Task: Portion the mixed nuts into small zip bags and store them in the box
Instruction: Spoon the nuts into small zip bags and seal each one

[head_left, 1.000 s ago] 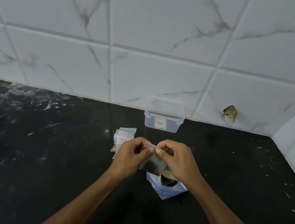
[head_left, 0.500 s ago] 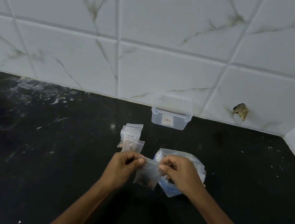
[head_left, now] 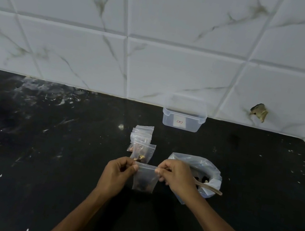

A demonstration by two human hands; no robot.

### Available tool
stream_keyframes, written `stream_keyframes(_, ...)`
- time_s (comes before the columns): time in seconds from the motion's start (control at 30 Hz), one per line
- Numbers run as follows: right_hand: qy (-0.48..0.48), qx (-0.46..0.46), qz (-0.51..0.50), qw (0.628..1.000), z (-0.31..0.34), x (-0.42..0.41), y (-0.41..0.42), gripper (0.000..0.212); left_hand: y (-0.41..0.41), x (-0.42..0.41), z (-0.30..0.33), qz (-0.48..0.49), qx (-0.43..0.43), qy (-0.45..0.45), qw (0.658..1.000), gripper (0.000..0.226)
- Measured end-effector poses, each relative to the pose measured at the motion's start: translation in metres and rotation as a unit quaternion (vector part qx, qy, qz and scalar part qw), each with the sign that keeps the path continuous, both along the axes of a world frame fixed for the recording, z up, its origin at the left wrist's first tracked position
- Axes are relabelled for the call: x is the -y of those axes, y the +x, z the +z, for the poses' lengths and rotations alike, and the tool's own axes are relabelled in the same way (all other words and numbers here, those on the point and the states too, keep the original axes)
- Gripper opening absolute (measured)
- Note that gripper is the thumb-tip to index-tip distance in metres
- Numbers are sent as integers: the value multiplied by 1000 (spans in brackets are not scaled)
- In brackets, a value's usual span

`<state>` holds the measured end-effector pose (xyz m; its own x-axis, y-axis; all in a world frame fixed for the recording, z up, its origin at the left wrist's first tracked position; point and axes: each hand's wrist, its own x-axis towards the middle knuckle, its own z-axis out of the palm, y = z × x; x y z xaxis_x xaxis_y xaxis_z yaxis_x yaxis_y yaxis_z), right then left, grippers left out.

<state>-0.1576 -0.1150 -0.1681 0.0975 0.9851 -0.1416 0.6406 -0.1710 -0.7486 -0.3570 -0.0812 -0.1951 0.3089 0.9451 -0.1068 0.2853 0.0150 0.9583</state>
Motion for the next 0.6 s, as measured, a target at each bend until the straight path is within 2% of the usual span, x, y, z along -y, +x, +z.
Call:
stream_keyframes(0.2, -2, 33, -15, 999, -11, -30, -19, 12, -6, -25, -11, 44, -17, -11, 999, 14)
stream_keyframes(0.5, -12, -45, -96, 994, -25, -55, -34, 9, 1, -58, -25, 93, -46, -30, 994, 14)
stream_keyframes(0.6, -12, -50, -104, 993, -28, -51, -34, 15, 2, -60, -27, 97, -57, -38, 993, 14)
